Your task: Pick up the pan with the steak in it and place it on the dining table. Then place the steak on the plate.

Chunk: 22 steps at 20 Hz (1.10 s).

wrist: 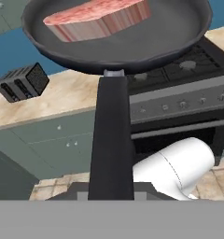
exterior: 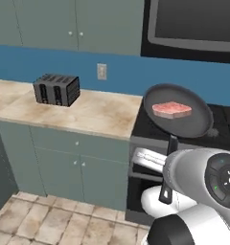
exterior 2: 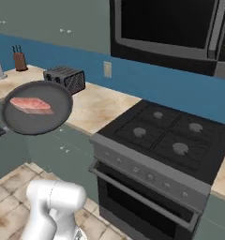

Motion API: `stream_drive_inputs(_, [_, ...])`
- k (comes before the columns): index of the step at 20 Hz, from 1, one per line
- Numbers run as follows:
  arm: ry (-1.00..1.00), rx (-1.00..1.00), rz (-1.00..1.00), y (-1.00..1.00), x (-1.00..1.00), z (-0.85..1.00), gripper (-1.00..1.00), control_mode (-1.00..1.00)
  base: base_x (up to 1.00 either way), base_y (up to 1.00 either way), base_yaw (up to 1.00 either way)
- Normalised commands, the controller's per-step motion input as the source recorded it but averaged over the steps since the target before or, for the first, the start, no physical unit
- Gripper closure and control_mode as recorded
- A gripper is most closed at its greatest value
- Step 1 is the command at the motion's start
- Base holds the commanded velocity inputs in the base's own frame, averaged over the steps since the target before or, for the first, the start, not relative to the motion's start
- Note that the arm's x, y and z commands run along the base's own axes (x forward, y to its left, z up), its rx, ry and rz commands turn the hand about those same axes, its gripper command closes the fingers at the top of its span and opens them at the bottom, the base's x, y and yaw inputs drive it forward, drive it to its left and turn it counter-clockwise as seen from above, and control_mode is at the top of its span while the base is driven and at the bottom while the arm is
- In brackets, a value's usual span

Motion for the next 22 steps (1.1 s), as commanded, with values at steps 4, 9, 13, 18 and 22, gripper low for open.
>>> stream_drive_inputs(4, [0.0, 0.0, 0.0, 0.0, 0.0, 0.0, 1.0, 1.0, -0.05, 0.0, 0.5])
stream_drive_inputs(9, [0.0, 0.0, 0.0, 0.0, 0.0, 0.0, 1.0, 1.0, -0.04, 0.0, 0.5])
stream_drive_inputs(13, [0.0, 0.0, 0.0, 0.0, 0.0, 0.0, 1.0, 1.0, -0.04, 0.0, 0.5])
stream_drive_inputs(18, [0.0, 0.0, 0.0, 0.0, 0.0, 0.0, 1.0, 1.0, -0.04, 0.0, 0.5])
stream_drive_inputs(22, [0.0, 0.0, 0.0, 0.0, 0.0, 0.0, 1.0, 1.0, -0.04, 0.0, 0.5])
